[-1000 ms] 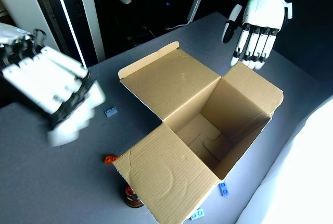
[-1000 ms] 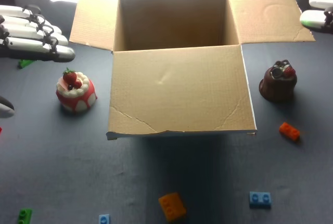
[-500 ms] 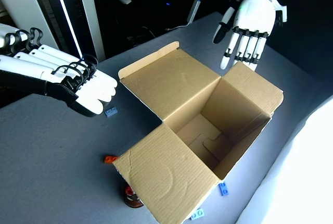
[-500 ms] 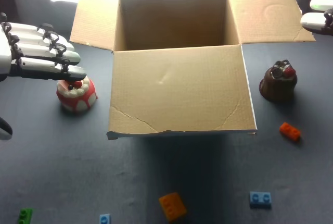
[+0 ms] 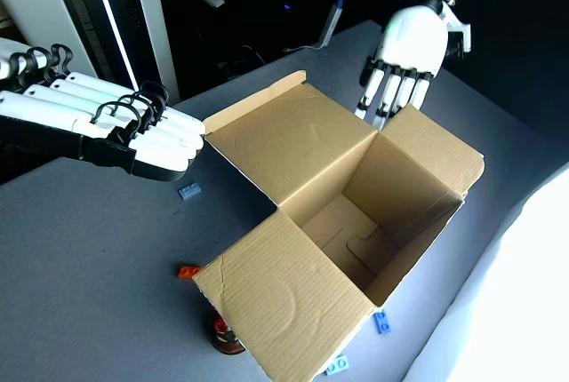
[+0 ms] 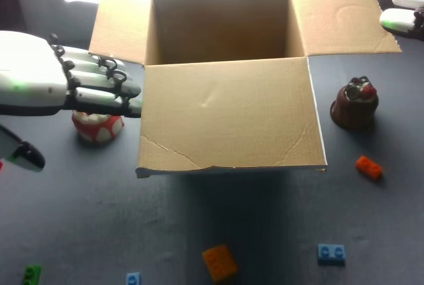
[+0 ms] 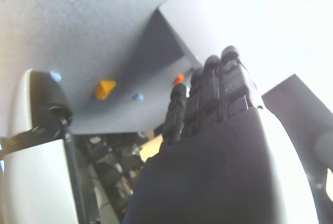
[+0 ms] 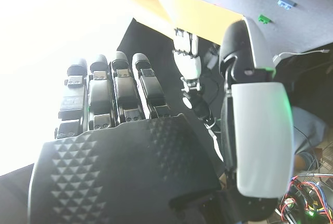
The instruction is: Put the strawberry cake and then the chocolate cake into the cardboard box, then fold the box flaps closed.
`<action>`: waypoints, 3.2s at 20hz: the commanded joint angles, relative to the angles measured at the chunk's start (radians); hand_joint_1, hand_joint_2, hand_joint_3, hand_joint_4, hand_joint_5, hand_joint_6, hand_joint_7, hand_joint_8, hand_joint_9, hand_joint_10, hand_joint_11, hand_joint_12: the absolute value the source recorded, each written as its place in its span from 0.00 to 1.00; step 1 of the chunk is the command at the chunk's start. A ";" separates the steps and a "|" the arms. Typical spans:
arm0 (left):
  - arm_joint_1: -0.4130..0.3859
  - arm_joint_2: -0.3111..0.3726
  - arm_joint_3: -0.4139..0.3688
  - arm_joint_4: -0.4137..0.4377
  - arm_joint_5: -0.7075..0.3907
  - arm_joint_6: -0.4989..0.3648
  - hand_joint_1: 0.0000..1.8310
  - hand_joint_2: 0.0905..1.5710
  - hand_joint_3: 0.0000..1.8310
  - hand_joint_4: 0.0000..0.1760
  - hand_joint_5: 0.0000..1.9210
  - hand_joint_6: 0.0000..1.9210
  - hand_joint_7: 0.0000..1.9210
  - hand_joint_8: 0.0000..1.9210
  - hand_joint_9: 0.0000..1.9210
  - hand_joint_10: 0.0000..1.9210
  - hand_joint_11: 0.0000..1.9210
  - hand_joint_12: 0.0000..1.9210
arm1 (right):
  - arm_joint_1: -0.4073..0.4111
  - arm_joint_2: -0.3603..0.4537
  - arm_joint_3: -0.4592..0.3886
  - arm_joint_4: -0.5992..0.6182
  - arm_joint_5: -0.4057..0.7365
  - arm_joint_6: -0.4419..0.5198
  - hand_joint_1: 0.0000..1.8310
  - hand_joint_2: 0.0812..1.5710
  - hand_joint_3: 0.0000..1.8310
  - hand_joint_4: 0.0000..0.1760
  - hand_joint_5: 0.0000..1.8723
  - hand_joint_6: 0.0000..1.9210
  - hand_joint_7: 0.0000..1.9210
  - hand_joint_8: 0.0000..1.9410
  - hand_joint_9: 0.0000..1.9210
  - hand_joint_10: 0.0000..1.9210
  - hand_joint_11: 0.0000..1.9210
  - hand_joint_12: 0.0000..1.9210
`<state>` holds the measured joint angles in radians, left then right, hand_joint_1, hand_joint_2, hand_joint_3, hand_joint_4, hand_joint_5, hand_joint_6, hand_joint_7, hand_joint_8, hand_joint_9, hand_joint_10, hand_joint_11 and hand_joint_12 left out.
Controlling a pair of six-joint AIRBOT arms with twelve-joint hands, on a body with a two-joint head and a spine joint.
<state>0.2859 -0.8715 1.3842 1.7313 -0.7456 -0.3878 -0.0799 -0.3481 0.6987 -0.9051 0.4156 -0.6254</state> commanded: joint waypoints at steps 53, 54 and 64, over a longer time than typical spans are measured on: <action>0.092 -0.361 0.520 -0.087 -0.044 -0.061 0.63 0.57 0.00 0.38 0.00 0.00 0.00 0.00 0.00 0.00 0.01 0.02 | 0.042 -0.045 0.046 0.291 -0.305 0.499 0.34 0.67 0.00 0.00 0.01 0.00 0.01 0.00 0.03 0.00 0.00 0.15; 0.094 -0.363 0.520 -0.084 -0.044 -0.061 0.62 0.57 0.00 0.37 0.00 0.00 0.00 0.00 0.00 0.00 0.00 0.06 | 0.042 -0.045 0.046 0.291 -0.304 0.500 0.35 0.67 0.00 0.00 0.01 0.00 0.01 0.00 0.03 0.00 0.00 0.15; 0.108 -0.401 0.560 -0.079 -0.044 -0.061 0.63 0.58 0.00 0.41 0.00 0.00 0.00 0.00 0.02 0.00 0.00 0.24 | 0.041 -0.045 0.045 0.291 -0.298 0.506 0.34 0.67 0.00 0.00 0.00 0.00 0.01 0.00 0.03 0.00 0.00 0.14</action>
<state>0.3958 -1.2804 1.9434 1.7058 -0.7959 -0.4500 -0.0532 -0.4053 0.7380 -0.6212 0.0322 -0.1295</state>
